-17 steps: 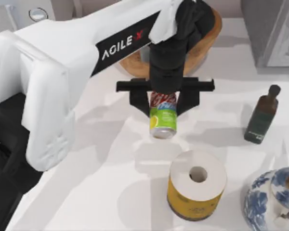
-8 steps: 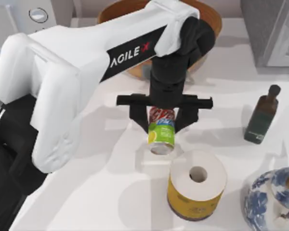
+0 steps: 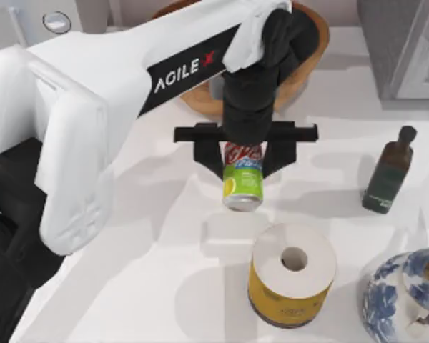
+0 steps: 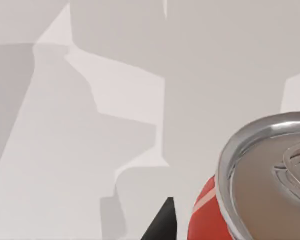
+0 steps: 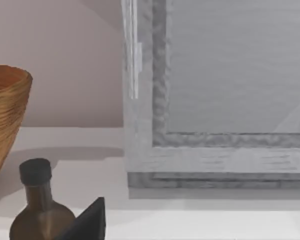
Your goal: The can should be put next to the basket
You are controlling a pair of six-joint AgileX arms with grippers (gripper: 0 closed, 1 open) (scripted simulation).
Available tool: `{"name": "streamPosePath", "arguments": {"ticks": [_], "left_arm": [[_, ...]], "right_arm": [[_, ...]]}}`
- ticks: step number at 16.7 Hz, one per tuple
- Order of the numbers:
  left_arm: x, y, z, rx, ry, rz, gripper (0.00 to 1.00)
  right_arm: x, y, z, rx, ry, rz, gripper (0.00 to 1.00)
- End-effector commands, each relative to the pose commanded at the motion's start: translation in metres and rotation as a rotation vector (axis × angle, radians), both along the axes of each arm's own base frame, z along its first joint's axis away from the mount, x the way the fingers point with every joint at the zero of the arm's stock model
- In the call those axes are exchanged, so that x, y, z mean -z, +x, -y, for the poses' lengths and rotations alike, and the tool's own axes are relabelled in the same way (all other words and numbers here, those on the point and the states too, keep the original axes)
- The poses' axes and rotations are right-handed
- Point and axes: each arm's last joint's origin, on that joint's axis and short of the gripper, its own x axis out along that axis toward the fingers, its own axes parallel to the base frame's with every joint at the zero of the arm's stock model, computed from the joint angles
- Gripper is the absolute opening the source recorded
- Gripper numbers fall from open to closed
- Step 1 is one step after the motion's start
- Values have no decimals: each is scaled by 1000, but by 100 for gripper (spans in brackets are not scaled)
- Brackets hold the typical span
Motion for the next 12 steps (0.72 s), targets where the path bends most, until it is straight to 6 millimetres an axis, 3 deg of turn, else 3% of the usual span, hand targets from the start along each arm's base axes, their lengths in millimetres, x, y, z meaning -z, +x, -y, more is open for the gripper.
{"name": "streamPosePath", "arguments": {"ticks": [12], "left_arm": [[0, 0, 0, 0, 0, 0, 98]], "right_arm": [[0, 0, 0, 0, 0, 0, 100]]}}
